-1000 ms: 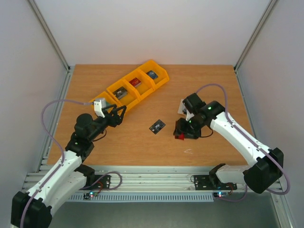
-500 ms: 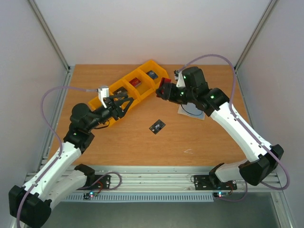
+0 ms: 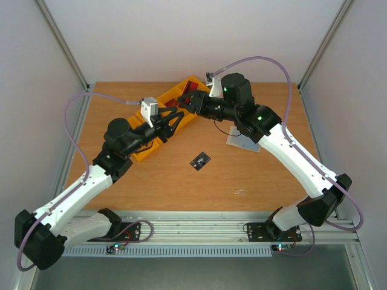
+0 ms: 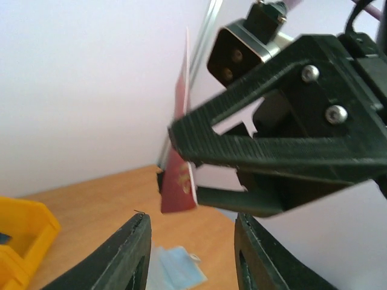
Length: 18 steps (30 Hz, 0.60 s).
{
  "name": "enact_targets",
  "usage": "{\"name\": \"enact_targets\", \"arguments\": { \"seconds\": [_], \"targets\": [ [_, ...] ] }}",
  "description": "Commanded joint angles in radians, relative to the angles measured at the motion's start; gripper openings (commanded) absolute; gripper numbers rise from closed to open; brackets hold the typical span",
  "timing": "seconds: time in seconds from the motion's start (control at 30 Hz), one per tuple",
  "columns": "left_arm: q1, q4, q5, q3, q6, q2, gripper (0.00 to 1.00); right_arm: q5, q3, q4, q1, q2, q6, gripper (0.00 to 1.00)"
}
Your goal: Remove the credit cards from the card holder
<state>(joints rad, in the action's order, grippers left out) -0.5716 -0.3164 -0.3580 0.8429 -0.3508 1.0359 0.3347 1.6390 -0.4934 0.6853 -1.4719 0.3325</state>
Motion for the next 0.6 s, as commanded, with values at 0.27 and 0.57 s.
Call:
{"name": "enact_targets", "arguments": {
  "seconds": [0.27, 0.57],
  "targets": [
    [-0.010, -0.100, 0.161, 0.049, 0.070, 0.032, 0.28, 0.018, 0.021, 0.073, 0.030, -0.007, 0.017, 0.44],
    [-0.012, -0.145, 0.111, 0.059, 0.105, 0.039, 0.28, 0.041, 0.019, 0.088, 0.040, -0.022, 0.025, 0.43]
  ]
}}
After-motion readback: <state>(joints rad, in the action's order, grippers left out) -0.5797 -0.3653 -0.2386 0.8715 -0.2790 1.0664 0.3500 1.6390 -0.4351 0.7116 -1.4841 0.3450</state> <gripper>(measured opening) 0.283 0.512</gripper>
